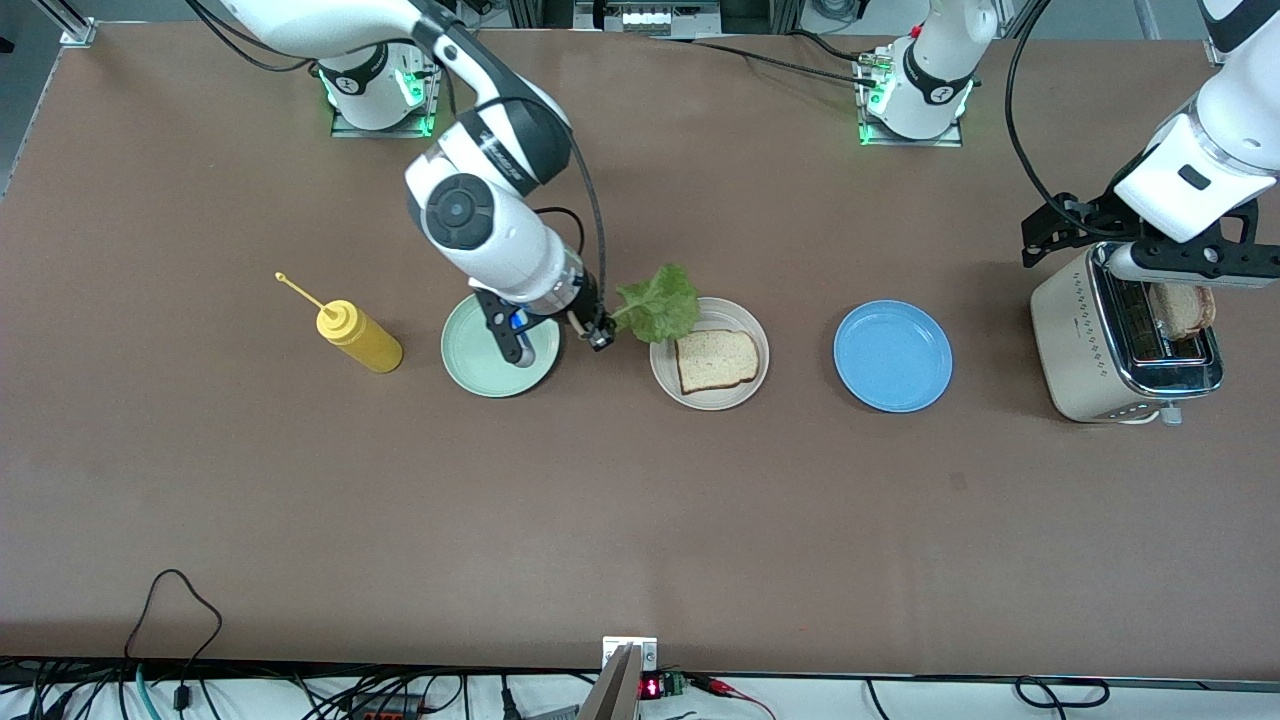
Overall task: Make sandwich in beige plate with both arms
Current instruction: 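Carry the lettuce leaf over the bread on the beige plate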
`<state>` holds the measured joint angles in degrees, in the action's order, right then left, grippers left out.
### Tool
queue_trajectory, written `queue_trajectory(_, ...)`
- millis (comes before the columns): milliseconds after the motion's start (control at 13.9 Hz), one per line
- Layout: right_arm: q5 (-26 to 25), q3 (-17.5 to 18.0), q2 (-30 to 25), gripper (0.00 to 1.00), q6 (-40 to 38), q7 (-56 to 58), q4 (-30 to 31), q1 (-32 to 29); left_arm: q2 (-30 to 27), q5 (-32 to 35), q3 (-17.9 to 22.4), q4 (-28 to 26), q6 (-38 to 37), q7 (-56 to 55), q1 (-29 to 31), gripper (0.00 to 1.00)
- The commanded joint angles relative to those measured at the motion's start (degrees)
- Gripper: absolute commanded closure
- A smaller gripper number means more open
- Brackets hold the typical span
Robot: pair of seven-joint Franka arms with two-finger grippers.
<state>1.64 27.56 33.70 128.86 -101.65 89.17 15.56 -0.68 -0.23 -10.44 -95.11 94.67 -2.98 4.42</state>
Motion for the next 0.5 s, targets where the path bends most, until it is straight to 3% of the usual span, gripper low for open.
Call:
queue_trajectory(0, -1.1, -0.9, 4.0, 1.00, 6.2, -7.0, -1.6, 2.4, -0.7, 0.7, -0.4, 0.2, -1.1, 0.4, 0.3, 0.00)
queue_trajectory(287, -1.2, -1.0, 7.9, 1.00, 13.4, -11.6, -1.6, 4.2, -0.6, 0.6, 0.7, 0.2, -1.0, 0.6, -0.1, 0.00)
queue_trajectory(431, -1.1, -2.9, 9.0, 1.00, 14.7, -12.3, -1.7, 6.1, -0.6, 0.8, 1.6, 0.2, -0.9, 0.5, -1.8, 0.00)
